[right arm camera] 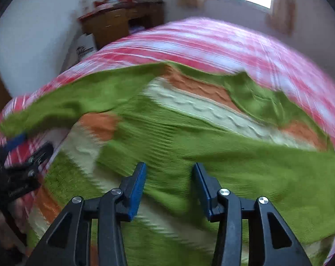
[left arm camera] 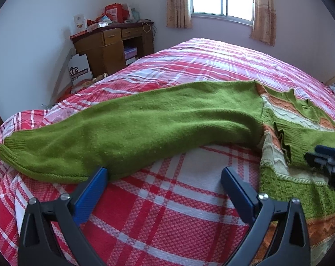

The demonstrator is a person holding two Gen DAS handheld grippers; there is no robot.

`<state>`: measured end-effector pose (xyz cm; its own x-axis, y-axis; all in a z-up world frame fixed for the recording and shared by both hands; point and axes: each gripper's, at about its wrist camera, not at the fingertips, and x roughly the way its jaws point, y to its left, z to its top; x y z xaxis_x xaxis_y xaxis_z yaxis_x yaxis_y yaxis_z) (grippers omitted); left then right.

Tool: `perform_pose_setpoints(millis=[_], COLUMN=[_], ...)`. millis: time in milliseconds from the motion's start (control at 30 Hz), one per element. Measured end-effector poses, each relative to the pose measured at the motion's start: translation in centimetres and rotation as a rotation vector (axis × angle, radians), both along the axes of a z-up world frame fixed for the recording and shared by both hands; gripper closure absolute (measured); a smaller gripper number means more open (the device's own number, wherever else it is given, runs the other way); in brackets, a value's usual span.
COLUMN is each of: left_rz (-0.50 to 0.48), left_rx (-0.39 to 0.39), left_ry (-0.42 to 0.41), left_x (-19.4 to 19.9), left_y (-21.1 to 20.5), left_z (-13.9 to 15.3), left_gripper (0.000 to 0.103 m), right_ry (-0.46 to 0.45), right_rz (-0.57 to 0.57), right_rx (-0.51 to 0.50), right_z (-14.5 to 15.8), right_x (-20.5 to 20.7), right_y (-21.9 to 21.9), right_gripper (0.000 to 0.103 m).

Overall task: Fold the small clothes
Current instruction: 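Lift the cuff with the right tool and lay it across the sweater body, then reach the left tool to the other sleeve cuff and grasp it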

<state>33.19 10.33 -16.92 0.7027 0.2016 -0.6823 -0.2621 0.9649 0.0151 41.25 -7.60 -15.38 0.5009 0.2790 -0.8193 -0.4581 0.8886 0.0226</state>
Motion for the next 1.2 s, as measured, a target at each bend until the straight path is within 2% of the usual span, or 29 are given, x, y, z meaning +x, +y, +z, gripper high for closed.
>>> perform_pose_setpoints(millis=[33, 133, 200, 300, 333, 400, 533, 700, 833, 967, 1067, 1133, 1167, 1200], left_rz=[-0.001, -0.001, -0.001, -0.004, -0.006, -0.013, -0.014, 0.062, 0.158, 0.284, 0.343, 0.370, 0.382, 0.391], left_rx=[0.002, 0.004, 0.008, 0.015, 0.013, 0.011, 0.007, -0.054, -0.049, 0.046, 0.164, 0.191, 0.195, 0.190], left_ry=[0.001, 0.001, 0.014, 0.039, 0.043, 0.046, 0.024, -0.005, -0.011, 0.043, 0.045, 0.026, 0.030, 0.041], left_x=[0.0, 0.0, 0.2, 0.6, 0.7, 0.7, 0.1, -2.2, -4.6, -5.9, -6.5, -6.8, -6.6, -6.4], left_y=[0.0, -0.1, -0.2, -0.4, -0.3, -0.3, -0.2, 2.2, 5.4, 8.6, 10.0, 11.1, 11.8, 12.4], left_z=[0.0, 0.0, -0.1, -0.1, -0.1, -0.1, 0.0, 0.5, 0.5, 0.7, 1.9, 2.5, 2.7, 2.7], left_gripper=[0.000, 0.000, 0.000, 0.000, 0.000, 0.000, 0.000, 0.000, 0.000, 0.000, 0.000, 0.000, 0.000, 0.000], right_ry=[0.016, -0.061, -0.075, -0.021, 0.005, -0.079, -0.085, -0.098, -0.112, -0.113, -0.113, -0.112, -0.111, -0.118], right_rz=[0.017, -0.017, -0.061, -0.097, -0.063, -0.004, -0.006, 0.003, 0.004, 0.005, 0.008, 0.019, 0.033, 0.037], right_rx=[0.032, 0.022, 0.020, -0.002, -0.003, -0.038, -0.002, -0.005, -0.007, -0.001, 0.001, -0.002, -0.010, -0.027], right_z=[0.4, 2.0, 2.3, 0.8, -0.2, -0.4, -0.8, -1.0, -1.3, -1.0, -1.0, -1.1, -1.2, -1.2], right_x=[-0.2, -0.4, 0.1, 1.1, 0.8, -0.8, -1.6, -1.6, -1.5, -2.0, -2.0, -2.1, -2.2, -2.3], right_y=[0.0, -1.2, -2.0, -2.0, -1.2, 0.5, 1.4, 1.3, 1.3, 1.4, 1.4, 1.6, 1.8, 2.1], right_gripper=[0.057, 0.057, 0.057, 0.057, 0.057, 0.056, 0.056, 0.054, 0.054, 0.053, 0.051, 0.047, 0.040, 0.037])
